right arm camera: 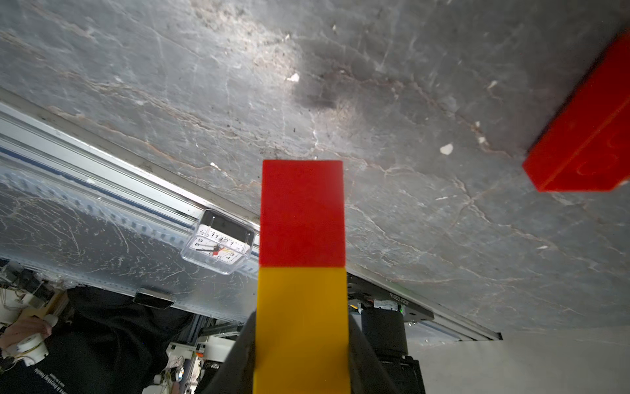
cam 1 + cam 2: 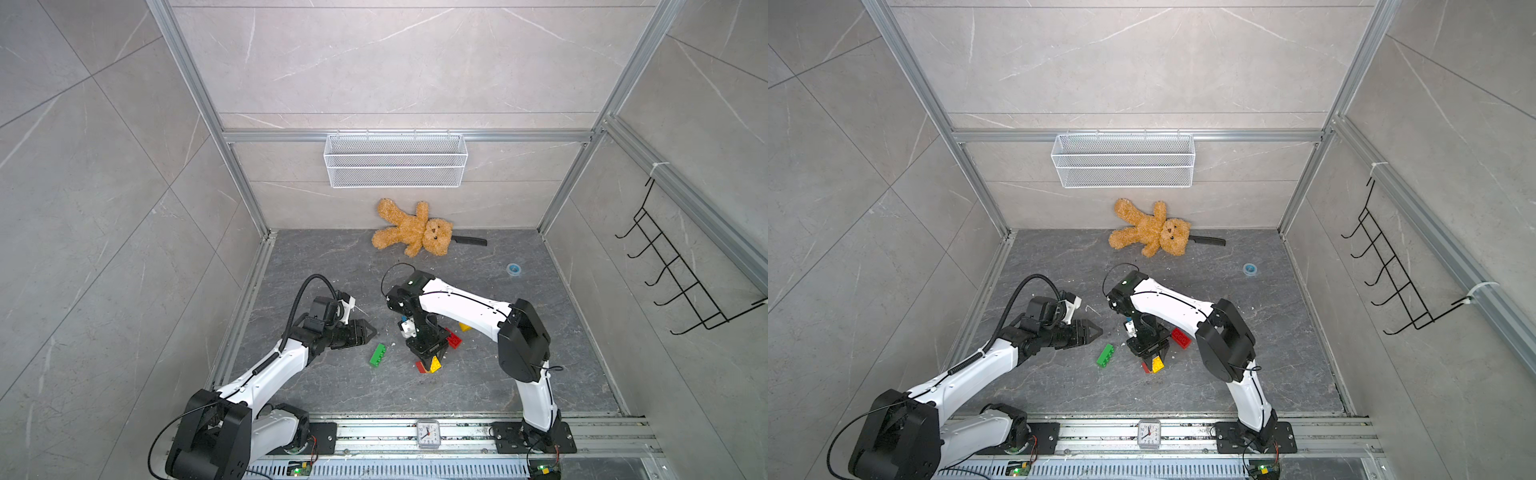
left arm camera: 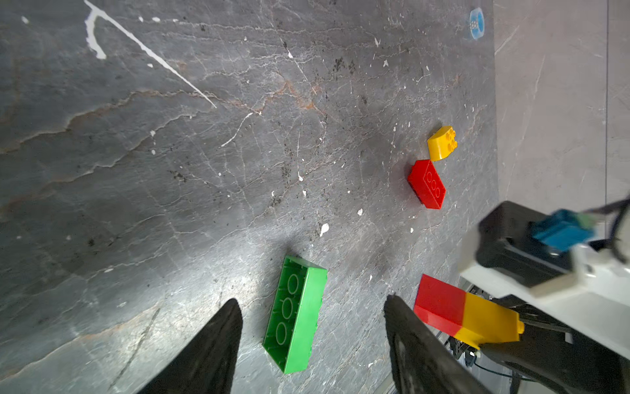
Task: Assemble an ice cream with lego
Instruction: Adjust the lego brick at the center of the board.
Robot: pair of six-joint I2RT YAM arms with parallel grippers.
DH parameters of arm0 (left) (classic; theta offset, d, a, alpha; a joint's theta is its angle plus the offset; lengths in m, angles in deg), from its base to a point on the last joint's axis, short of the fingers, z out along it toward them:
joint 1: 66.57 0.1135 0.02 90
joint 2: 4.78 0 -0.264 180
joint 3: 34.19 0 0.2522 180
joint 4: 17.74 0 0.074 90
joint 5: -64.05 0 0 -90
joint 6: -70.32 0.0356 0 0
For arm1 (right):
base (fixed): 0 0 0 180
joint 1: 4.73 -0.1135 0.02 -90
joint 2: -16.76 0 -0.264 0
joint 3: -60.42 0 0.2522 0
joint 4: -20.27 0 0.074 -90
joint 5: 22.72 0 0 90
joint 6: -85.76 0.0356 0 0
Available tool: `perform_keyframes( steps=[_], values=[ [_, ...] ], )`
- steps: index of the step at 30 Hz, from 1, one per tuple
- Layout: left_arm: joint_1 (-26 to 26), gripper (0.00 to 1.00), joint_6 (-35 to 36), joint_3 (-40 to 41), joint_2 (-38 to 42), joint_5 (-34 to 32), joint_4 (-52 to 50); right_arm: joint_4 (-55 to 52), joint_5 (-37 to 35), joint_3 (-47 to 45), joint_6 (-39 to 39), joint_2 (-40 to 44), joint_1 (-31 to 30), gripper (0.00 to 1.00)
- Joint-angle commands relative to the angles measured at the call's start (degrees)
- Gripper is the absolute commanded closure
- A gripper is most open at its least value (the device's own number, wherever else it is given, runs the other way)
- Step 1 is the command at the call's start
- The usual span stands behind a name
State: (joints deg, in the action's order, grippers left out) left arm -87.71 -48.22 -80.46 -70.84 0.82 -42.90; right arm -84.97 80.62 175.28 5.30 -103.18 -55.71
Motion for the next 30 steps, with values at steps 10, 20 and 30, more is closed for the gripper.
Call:
perform_keyframes(
  steps=[10, 20, 30],
  values=[
    [-0.93, 0.31, -1.49, 1.91, 0.63, 1.84, 2.89, -4.66, 2.98, 0.67, -1.77, -6.40, 0.27, 0.75],
    [-1.27, 0.31, -2.17, 2.61, 0.32, 2.20, 3.99, -4.51, 2.22, 4.67, -2.22, -9.87, 0.26, 0.59],
    [-1.26, 0.31, -2.42, 3.24, 0.90, 1.53, 4.13, -4.58, -2.15, 12.75, -1.24, -8.33, 0.24, 0.33]
  ],
)
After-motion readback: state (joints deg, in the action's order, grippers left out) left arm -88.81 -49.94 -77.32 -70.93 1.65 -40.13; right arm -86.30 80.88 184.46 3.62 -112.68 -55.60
